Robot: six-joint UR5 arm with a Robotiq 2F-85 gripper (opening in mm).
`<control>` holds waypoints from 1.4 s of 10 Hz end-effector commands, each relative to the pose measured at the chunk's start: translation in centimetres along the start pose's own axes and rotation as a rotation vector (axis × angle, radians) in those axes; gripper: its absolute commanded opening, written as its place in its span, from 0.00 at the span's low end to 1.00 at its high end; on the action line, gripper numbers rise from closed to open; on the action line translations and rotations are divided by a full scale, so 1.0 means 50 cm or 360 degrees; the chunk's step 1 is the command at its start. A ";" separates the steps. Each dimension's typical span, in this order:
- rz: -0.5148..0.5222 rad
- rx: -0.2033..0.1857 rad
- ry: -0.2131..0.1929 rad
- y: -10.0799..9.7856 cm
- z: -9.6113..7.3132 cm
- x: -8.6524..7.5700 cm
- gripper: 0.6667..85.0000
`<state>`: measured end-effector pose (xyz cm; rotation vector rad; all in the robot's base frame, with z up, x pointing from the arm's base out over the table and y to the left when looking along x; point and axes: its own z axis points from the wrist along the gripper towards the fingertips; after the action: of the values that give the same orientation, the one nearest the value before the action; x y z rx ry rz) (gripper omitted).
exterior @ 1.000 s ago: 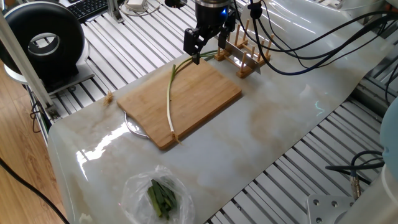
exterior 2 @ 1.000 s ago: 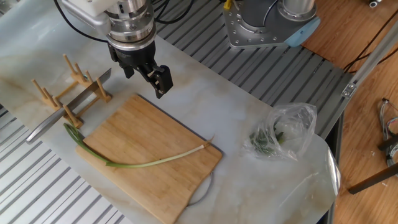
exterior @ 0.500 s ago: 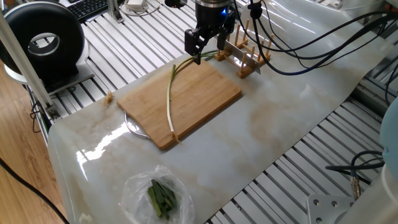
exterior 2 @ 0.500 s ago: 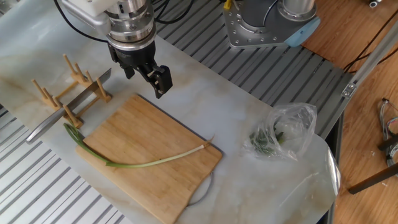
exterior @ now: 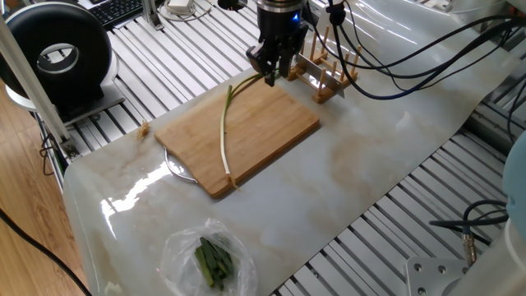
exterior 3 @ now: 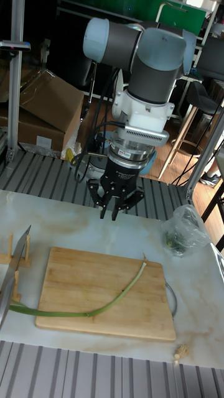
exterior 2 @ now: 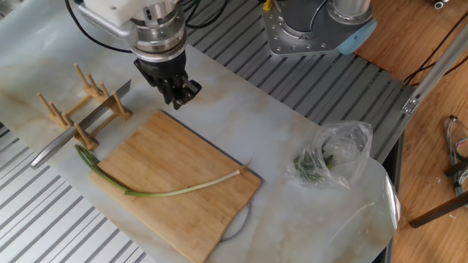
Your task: Chop the green garlic
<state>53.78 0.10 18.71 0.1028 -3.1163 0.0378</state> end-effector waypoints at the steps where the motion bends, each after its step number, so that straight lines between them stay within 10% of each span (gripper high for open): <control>1: -0.0039 0.0055 -0.0008 -0.018 0.006 -0.007 0.01; 5: -0.0006 0.0173 -0.0018 -0.069 0.033 -0.022 0.01; 7: -0.0042 0.0340 0.0040 -0.127 0.037 -0.009 0.01; 14: -0.0017 0.0380 -0.0113 -0.157 0.082 -0.067 0.01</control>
<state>56.37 -7.39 15.32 0.1288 -3.1267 0.4122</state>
